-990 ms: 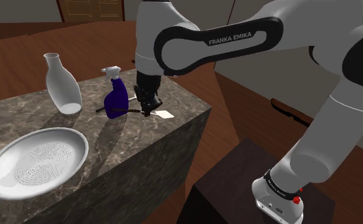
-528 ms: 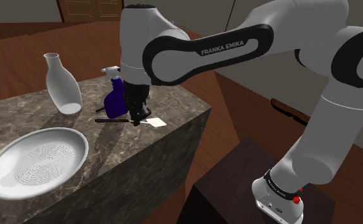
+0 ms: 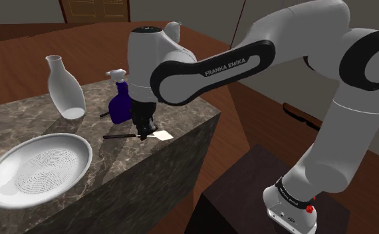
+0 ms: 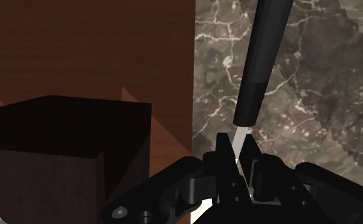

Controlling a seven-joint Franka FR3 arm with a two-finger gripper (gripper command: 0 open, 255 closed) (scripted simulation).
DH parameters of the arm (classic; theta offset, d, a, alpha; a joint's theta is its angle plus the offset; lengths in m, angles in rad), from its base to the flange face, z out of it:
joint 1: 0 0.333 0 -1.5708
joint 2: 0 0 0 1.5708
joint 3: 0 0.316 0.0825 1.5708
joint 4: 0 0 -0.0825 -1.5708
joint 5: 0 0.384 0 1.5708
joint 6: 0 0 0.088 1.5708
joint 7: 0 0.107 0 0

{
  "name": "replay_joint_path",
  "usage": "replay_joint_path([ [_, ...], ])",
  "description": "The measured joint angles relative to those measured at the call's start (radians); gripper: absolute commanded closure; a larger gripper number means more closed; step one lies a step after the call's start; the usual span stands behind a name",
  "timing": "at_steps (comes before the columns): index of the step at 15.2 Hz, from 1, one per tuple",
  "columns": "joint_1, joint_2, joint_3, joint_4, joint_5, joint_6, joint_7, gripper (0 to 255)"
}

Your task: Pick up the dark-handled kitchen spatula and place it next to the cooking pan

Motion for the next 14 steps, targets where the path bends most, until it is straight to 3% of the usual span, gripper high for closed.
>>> replay_joint_path([
  [14, 0.021, 0.076, -0.026, -0.075, -0.061, 0.136, 0.035, 255],
])
